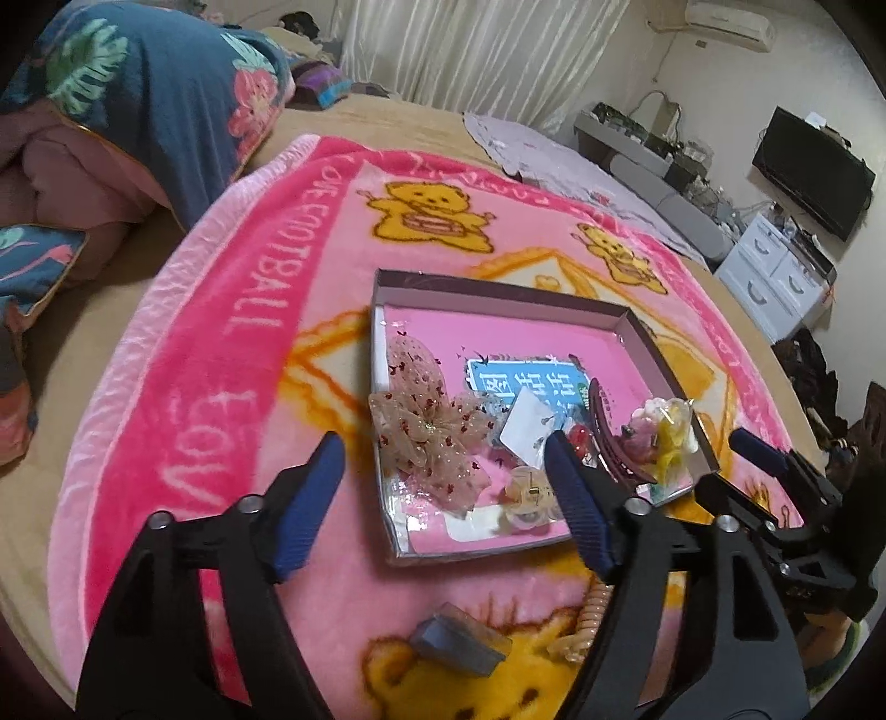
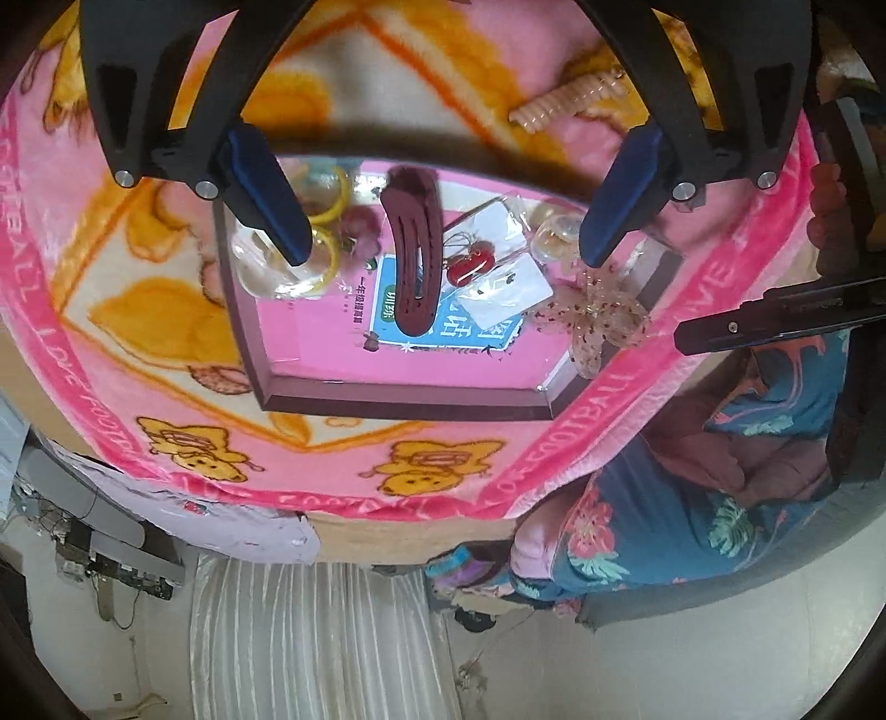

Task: Organize jewelry
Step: 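Open both tools to release the clips inside the box, then grasp the blue plastic case with the left tool while the right tool grasps the coiled hair tie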

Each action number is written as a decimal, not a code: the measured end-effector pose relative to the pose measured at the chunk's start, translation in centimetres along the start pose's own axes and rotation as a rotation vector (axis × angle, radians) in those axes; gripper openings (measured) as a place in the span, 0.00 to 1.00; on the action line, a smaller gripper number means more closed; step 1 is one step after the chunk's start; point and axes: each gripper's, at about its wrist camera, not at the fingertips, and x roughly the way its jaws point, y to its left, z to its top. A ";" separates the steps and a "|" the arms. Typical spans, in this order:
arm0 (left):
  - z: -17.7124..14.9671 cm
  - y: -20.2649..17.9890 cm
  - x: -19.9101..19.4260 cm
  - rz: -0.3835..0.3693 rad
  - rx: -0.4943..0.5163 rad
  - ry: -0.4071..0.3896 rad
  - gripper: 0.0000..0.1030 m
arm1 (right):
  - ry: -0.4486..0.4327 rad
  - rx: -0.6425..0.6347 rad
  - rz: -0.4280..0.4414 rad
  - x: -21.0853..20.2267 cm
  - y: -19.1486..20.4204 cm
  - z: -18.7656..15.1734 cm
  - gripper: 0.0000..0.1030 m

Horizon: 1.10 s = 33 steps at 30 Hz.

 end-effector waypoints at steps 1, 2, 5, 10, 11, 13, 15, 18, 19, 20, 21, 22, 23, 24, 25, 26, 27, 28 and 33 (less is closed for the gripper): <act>0.0 -0.1 -0.4 0.003 -0.001 -0.008 0.75 | -0.002 0.007 0.004 -0.3 -0.1 -0.1 0.95; -0.1 -0.1 -0.8 0.006 -0.003 -0.015 0.78 | -0.007 0.018 0.004 -0.8 -0.4 -0.1 0.95; -0.2 -0.2 -1.8 0.013 -0.012 -0.036 0.89 | -0.029 0.038 0.000 -1.8 -0.7 -0.2 0.95; -0.6 -0.6 -3.3 0.021 -0.012 -0.058 0.91 | -0.061 0.064 0.002 -3.5 -1.2 -0.2 0.96; -0.7 -0.7 -3.7 0.023 -0.009 -0.061 0.91 | -0.066 0.064 0.001 -3.9 -1.2 -0.2 0.96; -0.8 -0.9 -4.1 0.024 -0.004 -0.066 0.91 | -0.073 0.065 0.001 -4.4 -1.1 -0.2 0.96; -1.0 -1.1 -4.6 0.023 0.001 -0.071 0.91 | -0.082 0.062 0.001 -5.1 -1.0 -0.2 0.96; -1.4 -1.4 -5.2 0.025 0.008 -0.073 0.91 | -0.090 0.053 0.000 -5.9 -0.6 -0.3 0.96; -1.5 -1.4 -5.4 0.027 0.010 -0.074 0.91 | -0.092 0.050 0.000 -6.1 -0.5 -0.3 0.96; -1.7 -1.5 -5.6 0.028 0.012 -0.074 0.91 | -0.095 0.045 -0.002 -6.3 -0.3 -0.3 0.96; -1.8 -1.5 -5.8 0.028 0.014 -0.073 0.91 | -0.099 0.039 -0.005 -6.6 -0.1 -0.4 0.96; -2.0 -1.5 -6.0 0.030 0.013 -0.073 0.91 | -0.102 0.035 -0.007 -6.7 0.0 -0.4 0.96; -2.2 -1.5 -6.2 0.030 0.012 -0.073 0.91 | -0.104 0.029 -0.009 -7.0 0.2 -0.5 0.96; -2.3 -1.5 -6.4 0.031 0.013 -0.073 0.91 | -0.106 0.024 -0.010 -7.2 0.3 -0.6 0.96; -2.3 -1.5 -6.4 0.033 0.013 -0.074 0.91 | -0.107 0.021 -0.010 -7.3 0.4 -0.6 0.96; -2.5 -1.5 -6.6 0.035 0.015 -0.074 0.91 | -0.107 0.017 -0.011 -7.4 0.5 -0.7 0.96; -2.8 -1.5 -6.8 0.035 0.016 -0.074 0.91 | -0.107 0.014 -0.012 -7.6 0.7 -0.9 0.96; -3.1 -1.5 -7.0 0.037 0.018 -0.072 0.91 | -0.105 0.009 -0.011 -7.7 0.8 -1.0 0.96; -4.4 -1.5 -7.5 0.047 0.023 -0.056 0.91 | -0.091 -0.018 -0.006 -8.0 1.6 -1.9 0.96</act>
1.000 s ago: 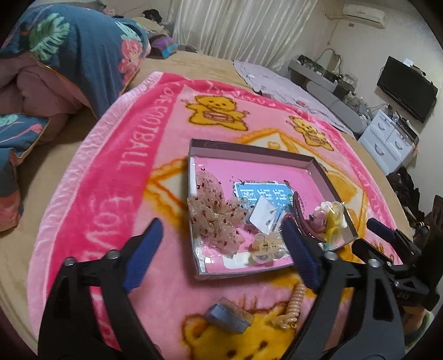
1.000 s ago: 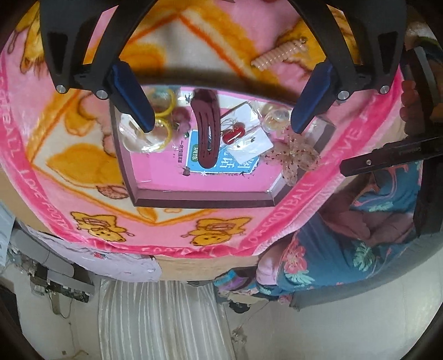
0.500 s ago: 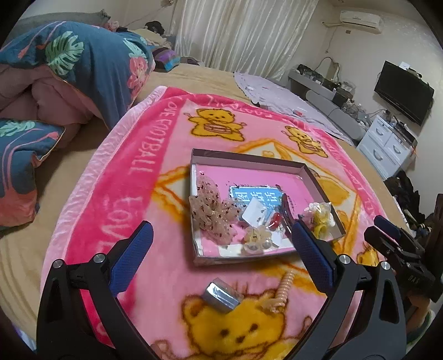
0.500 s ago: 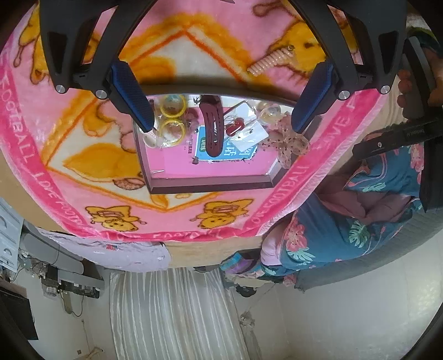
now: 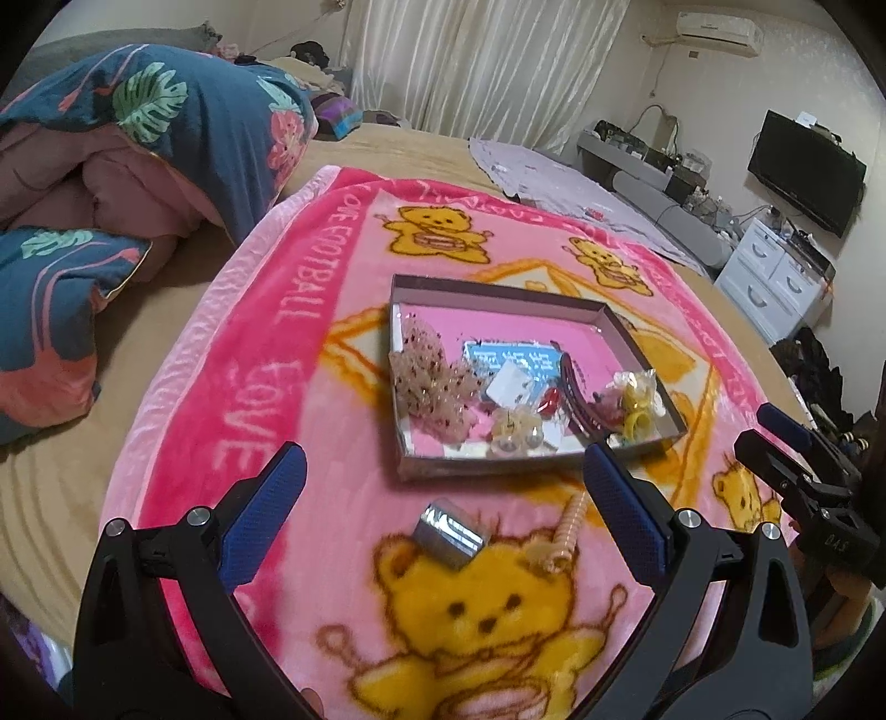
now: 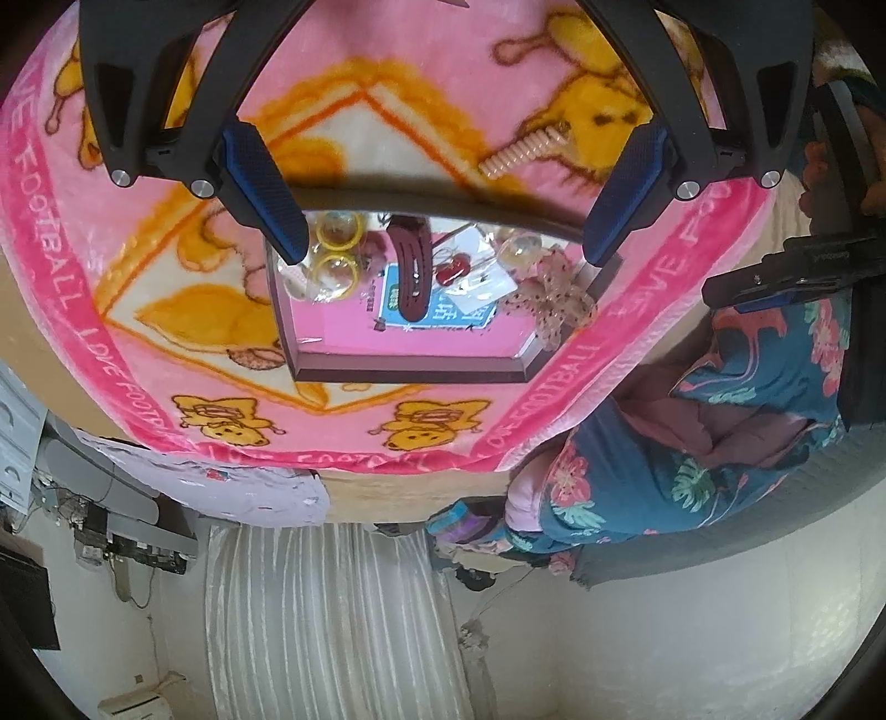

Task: Organize jewelry
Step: 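Grasp the blue plastic case with the left tool while the right tool grasps the coiled hair tie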

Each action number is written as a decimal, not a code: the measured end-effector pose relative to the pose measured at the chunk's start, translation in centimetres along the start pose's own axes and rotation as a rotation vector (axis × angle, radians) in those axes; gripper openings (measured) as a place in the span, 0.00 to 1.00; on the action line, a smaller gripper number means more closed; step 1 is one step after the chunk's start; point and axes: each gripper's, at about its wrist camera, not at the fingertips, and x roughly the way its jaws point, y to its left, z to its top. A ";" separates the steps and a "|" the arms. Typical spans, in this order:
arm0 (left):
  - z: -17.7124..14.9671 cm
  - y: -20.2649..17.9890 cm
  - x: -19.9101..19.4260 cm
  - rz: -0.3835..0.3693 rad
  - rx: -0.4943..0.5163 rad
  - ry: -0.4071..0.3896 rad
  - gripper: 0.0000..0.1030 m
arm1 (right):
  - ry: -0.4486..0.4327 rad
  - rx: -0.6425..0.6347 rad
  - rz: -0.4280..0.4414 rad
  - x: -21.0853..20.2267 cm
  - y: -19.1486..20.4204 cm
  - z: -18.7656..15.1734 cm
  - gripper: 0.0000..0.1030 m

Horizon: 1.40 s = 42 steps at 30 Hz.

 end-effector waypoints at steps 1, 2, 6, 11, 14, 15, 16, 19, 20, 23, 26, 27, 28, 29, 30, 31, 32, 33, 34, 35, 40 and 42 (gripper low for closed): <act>-0.3 0.0 -0.1 0.003 0.003 0.006 0.91 | 0.003 -0.004 0.002 -0.1 0.2 -0.1 0.96; -0.4 0.0 -0.1 0.004 0.004 0.008 0.91 | 0.009 -0.013 0.003 -0.1 0.4 -0.4 0.96; -1.1 0.3 -0.3 0.019 0.006 0.019 0.91 | 0.024 -0.033 0.010 -0.1 1.0 -1.0 0.96; -2.0 0.7 -0.3 0.036 0.008 0.040 0.91 | 0.049 -0.051 0.022 0.4 1.8 -1.9 0.96; -2.7 1.1 -0.2 0.048 0.007 0.054 0.91 | 0.064 -0.066 0.030 0.8 2.3 -2.4 0.96; -2.9 1.3 -0.1 0.051 0.005 0.060 0.91 | 0.072 -0.069 0.031 1.0 2.4 -2.5 0.96; -3.1 1.4 -0.1 0.052 0.004 0.064 0.91 | 0.079 -0.070 0.033 1.2 2.5 -2.7 0.96; -4.0 1.8 0.2 0.057 -0.002 0.087 0.91 | 0.122 -0.069 0.040 2.3 2.7 -3.4 0.96; -4.3 2.0 0.3 0.059 -0.005 0.096 0.91 | 0.135 -0.068 0.043 2.6 2.8 -3.6 0.96; -5.0 2.5 0.9 0.052 -0.017 0.123 0.91 | 0.193 -0.052 0.054 4.2 2.9 -4.4 0.96; -5.5 2.8 1.5 0.039 -0.027 0.144 0.91 | 0.252 -0.021 0.087 5.8 3.1 -5.4 0.96; -5.6 2.9 1.7 0.030 -0.031 0.151 0.91 | 0.269 -0.019 0.099 6.4 3.3 -5.8 0.96; -5.8 2.9 1.9 0.025 -0.033 0.157 0.91 | 0.276 -0.024 0.104 6.8 3.4 -6.1 0.96; -5.9 2.9 2.1 0.019 -0.030 0.160 0.91 | 0.282 -0.038 0.102 7.4 3.7 -6.4 0.96; -5.9 2.8 2.4 0.015 -0.025 0.163 0.91 | 0.287 -0.051 0.099 7.8 3.9 -6.7 0.96; -5.9 2.7 2.5 0.014 -0.023 0.166 0.91 | 0.289 -0.063 0.101 8.2 4.1 -6.9 0.96; -6.0 2.6 2.8 0.010 -0.017 0.170 0.91 | 0.287 -0.080 0.100 8.8 4.3 -7.1 0.96; -6.0 2.5 3.0 0.008 -0.012 0.173 0.91 | 0.289 -0.095 0.088 9.3 4.4 -7.2 0.96; -6.1 2.4 3.3 0.011 -0.007 0.178 0.91 | 0.293 -0.103 0.086 9.7 4.4 -7.2 0.96; -6.1 2.3 3.7 0.011 -0.003 0.186 0.91 | 0.298 -0.110 0.087 10.4 4.4 -7.3 0.96; -5.9 1.8 5.2 0.007 0.023 0.206 0.91 | 0.295 -0.131 0.097 12.2 4.0 -7.3 0.96; -5.9 1.6 6.1 0.008 0.036 0.222 0.91 | 0.280 -0.157 0.108 12.4 4.2 -7.1 0.94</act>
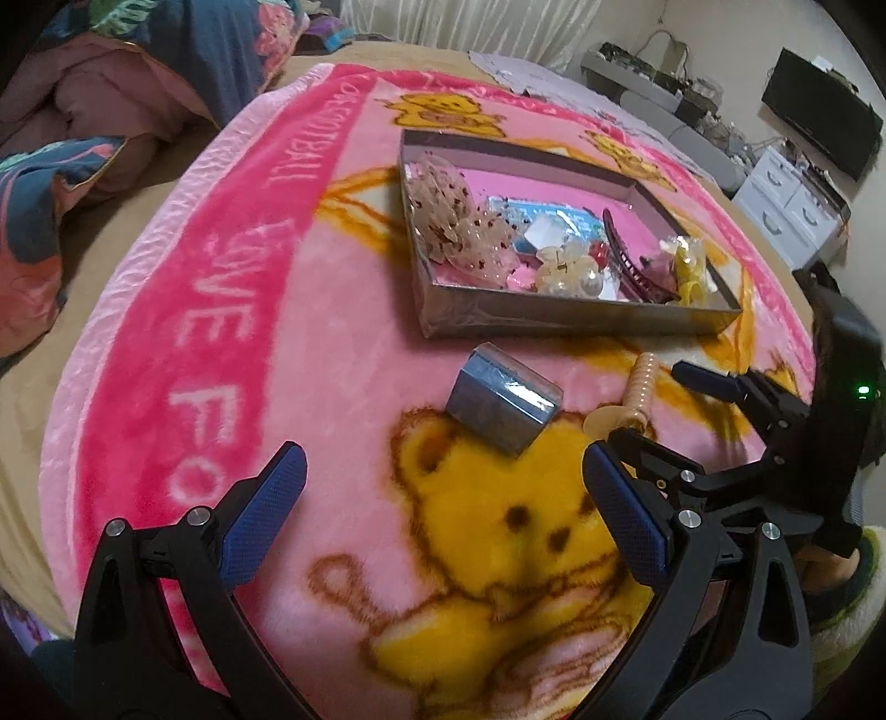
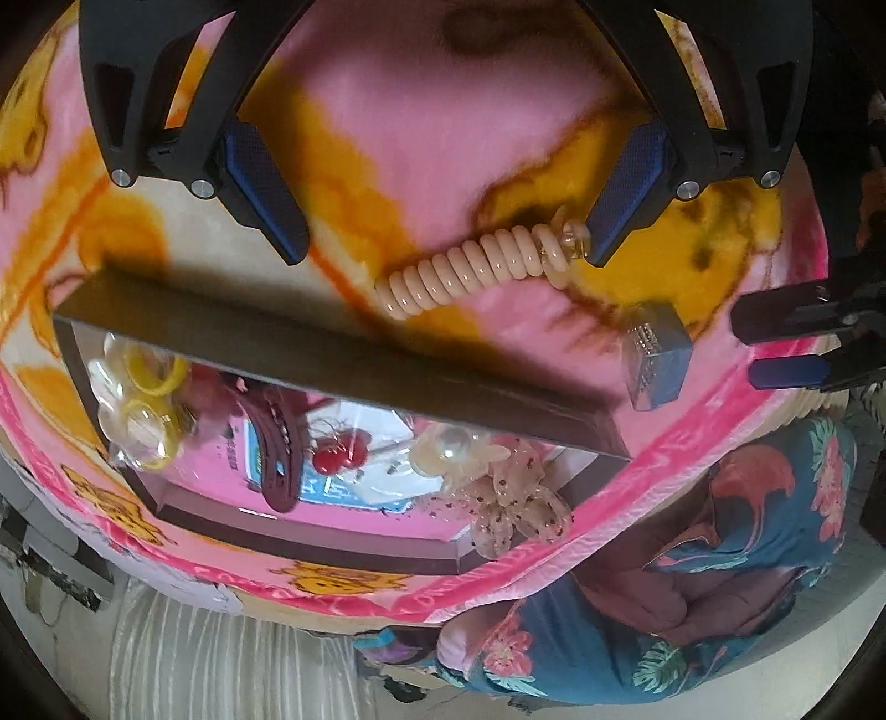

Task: Organize jewelry
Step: 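Grasp the blue plastic case with the left tool while the right tool grasps the coiled hair tie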

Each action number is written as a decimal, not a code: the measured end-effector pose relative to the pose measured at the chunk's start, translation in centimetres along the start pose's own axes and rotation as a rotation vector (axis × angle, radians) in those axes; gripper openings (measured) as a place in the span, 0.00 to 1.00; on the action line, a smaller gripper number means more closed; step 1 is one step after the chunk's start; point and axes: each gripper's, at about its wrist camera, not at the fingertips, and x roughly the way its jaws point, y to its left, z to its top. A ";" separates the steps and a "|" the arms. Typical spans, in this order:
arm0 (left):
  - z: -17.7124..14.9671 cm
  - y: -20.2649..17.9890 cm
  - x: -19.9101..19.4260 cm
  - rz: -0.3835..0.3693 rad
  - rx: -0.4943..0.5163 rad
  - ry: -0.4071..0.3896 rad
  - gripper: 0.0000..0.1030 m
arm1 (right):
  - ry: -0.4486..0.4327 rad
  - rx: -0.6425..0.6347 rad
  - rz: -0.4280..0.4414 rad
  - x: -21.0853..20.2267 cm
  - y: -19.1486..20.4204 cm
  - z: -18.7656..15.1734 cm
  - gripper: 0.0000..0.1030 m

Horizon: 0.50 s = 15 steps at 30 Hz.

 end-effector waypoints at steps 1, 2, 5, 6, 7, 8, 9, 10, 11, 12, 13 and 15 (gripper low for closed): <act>0.1 -0.1 0.2 -0.002 0.003 0.003 0.91 | -0.003 -0.016 0.005 0.1 0.1 0.1 0.90; 0.3 -0.2 0.7 -0.005 0.008 0.009 0.91 | 0.001 -0.027 0.005 0.3 0.1 0.2 0.79; 0.8 -0.4 1.8 -0.015 0.024 0.023 0.91 | -0.007 -0.047 -0.005 0.4 0.1 0.2 0.71; 0.9 -0.4 2.1 -0.017 0.027 0.025 0.91 | -0.013 -0.046 0.000 0.4 0.0 0.2 0.69; 1.1 -0.5 2.4 -0.021 0.032 0.028 0.90 | -0.018 -0.042 0.001 0.3 -0.3 0.2 0.69; 1.2 -0.6 2.7 -0.024 0.037 0.031 0.89 | -0.022 -0.037 0.000 0.3 -0.5 0.1 0.69; 1.3 -0.7 2.9 -0.026 0.042 0.033 0.85 | -0.025 -0.030 -0.001 0.2 -0.7 0.1 0.68; 1.5 -0.8 3.2 -0.028 0.046 0.035 0.81 | -0.028 -0.020 -0.003 0.0 -1.0 0.0 0.68; 1.6 -0.9 3.4 -0.031 0.051 0.038 0.80 | -0.030 -0.013 -0.003 -0.1 -1.3 0.0 0.68; 1.7 -1.0 3.7 -0.034 0.056 0.041 0.77 | -0.033 -0.006 -0.004 -0.3 -1.5 -0.1 0.68; 1.7 -1.1 3.9 -0.034 0.059 0.042 0.73 | -0.036 -0.001 -0.007 -0.5 -1.7 -0.1 0.68; 1.9 -1.3 4.1 -0.033 0.072 0.042 0.65 | -0.043 0.013 -0.013 -1.1 -2.3 -0.3 0.68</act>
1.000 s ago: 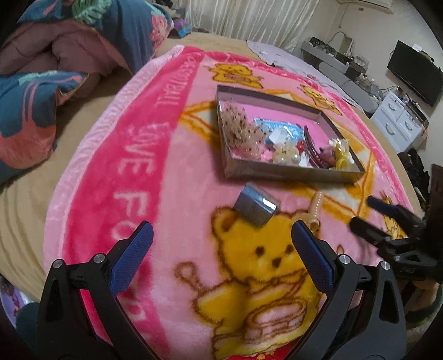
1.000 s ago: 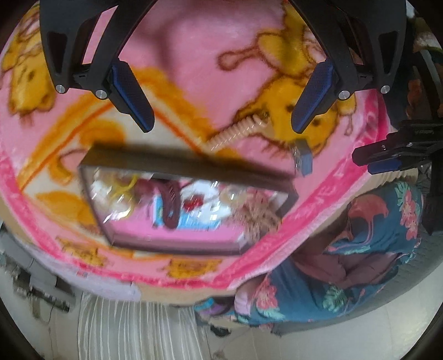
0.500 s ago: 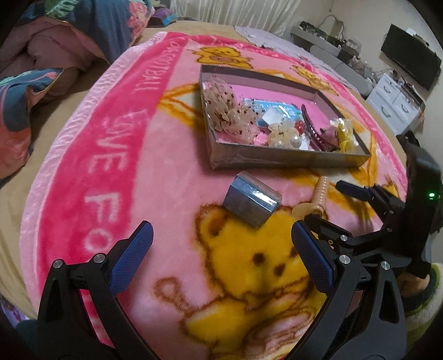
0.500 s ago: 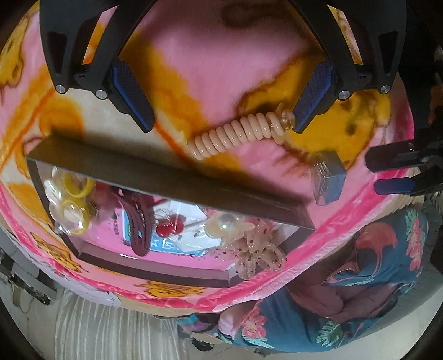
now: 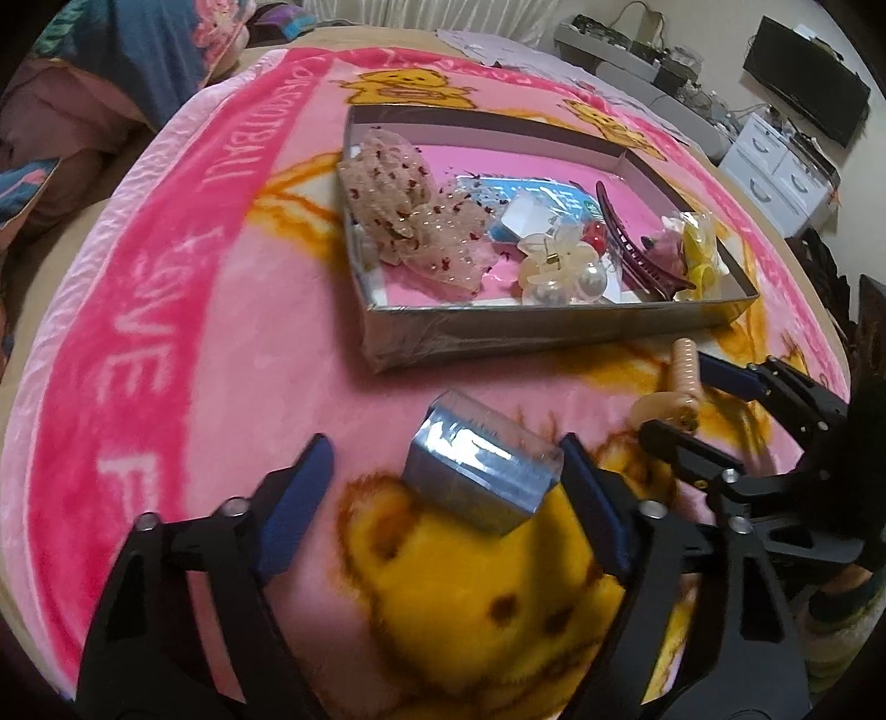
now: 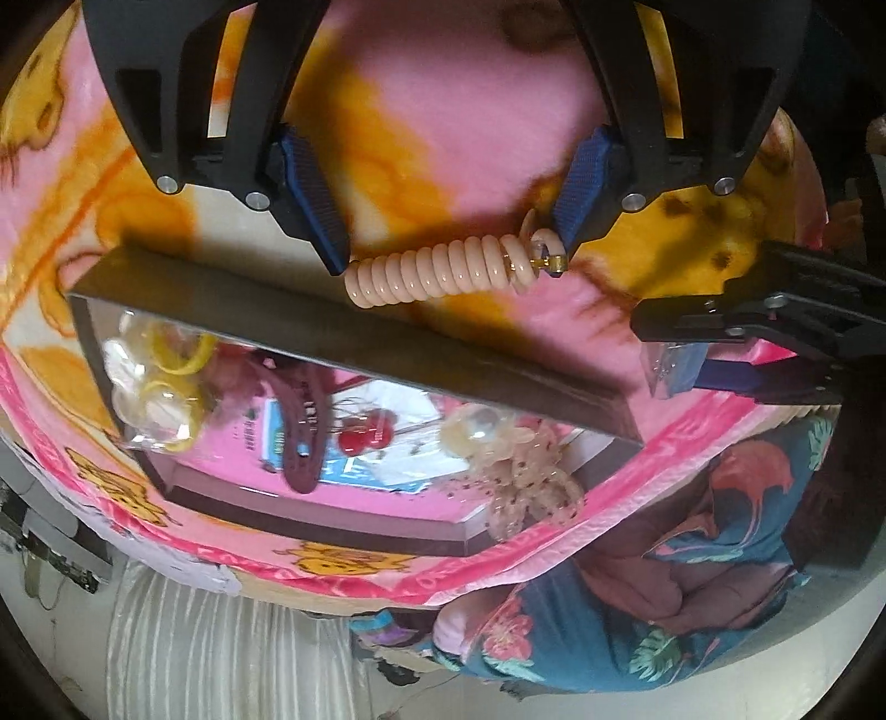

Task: Organize jewelry
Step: 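Grasp the blue plastic case with the left tool while the right tool grasps the coiled hair tie, then carry the blue case into the box with the left tool while the right tool carries the hair tie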

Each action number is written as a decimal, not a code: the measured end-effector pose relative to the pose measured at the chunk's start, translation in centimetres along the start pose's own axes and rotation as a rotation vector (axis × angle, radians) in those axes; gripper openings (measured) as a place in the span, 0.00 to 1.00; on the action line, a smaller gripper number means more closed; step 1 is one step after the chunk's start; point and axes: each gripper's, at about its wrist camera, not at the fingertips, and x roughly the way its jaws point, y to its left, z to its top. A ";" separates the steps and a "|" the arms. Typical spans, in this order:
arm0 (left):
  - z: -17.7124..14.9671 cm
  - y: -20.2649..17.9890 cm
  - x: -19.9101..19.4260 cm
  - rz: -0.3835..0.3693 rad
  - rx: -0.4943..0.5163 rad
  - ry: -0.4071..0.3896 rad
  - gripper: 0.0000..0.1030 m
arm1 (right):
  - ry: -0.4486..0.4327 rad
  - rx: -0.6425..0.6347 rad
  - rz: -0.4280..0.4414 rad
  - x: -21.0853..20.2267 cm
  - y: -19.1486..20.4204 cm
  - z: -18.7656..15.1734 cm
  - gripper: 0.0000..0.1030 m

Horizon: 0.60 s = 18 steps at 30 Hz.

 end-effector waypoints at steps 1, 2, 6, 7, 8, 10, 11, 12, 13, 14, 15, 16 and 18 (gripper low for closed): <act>0.1 -0.1 0.1 -0.002 0.006 0.002 0.60 | -0.002 0.010 -0.002 -0.3 -0.3 0.0 0.68; 0.1 -0.3 0.1 -0.005 0.012 0.002 0.57 | -0.005 0.019 -0.004 -0.5 -0.6 -0.1 0.68; 0.3 -1.0 0.0 -0.018 0.036 0.001 0.40 | -0.016 0.054 -0.005 -1.8 -1.7 -0.3 0.68; 0.3 -1.2 0.0 -0.017 0.044 0.002 0.40 | -0.018 0.058 -0.006 -2.0 -1.8 -0.4 0.68; 0.3 -1.5 -0.1 -0.017 0.051 0.003 0.40 | -0.022 0.065 -0.007 -2.3 -2.0 -0.4 0.68; 0.3 -1.9 -0.3 -0.022 0.059 -0.001 0.39 | -0.033 0.079 -0.008 -3.1 -2.5 -0.4 0.68; 0.3 -2.2 -0.5 -0.034 0.068 -0.001 0.39 | -0.039 0.084 -0.008 -3.4 -2.6 -0.5 0.68; 0.3 -2.6 -0.7 -0.038 0.077 -0.004 0.39 | -0.046 0.090 -0.008 -3.8 -2.7 -0.5 0.68; 0.4 -2.9 -0.9 -0.038 0.084 -0.008 0.39 | -0.051 0.092 -0.009 -4.1 -2.9 -0.5 0.68; 0.5 -3.3 -1.2 -0.044 0.093 -0.017 0.39 | -0.061 0.095 -0.012 -4.5 -3.0 -0.4 0.68; 0.7 -3.6 -1.5 -0.050 0.097 -0.023 0.39 | -0.070 0.100 -0.014 -5.0 -3.2 -0.4 0.68; 0.9 -4.0 -1.7 -0.053 0.102 -0.030 0.39 | -0.077 0.105 -0.014 -5.4 -3.4 -0.4 0.68; 1.3 -4.6 -2.3 -0.059 0.112 -0.047 0.39 | -0.092 0.113 -0.018 -6.2 -3.8 -0.3 0.68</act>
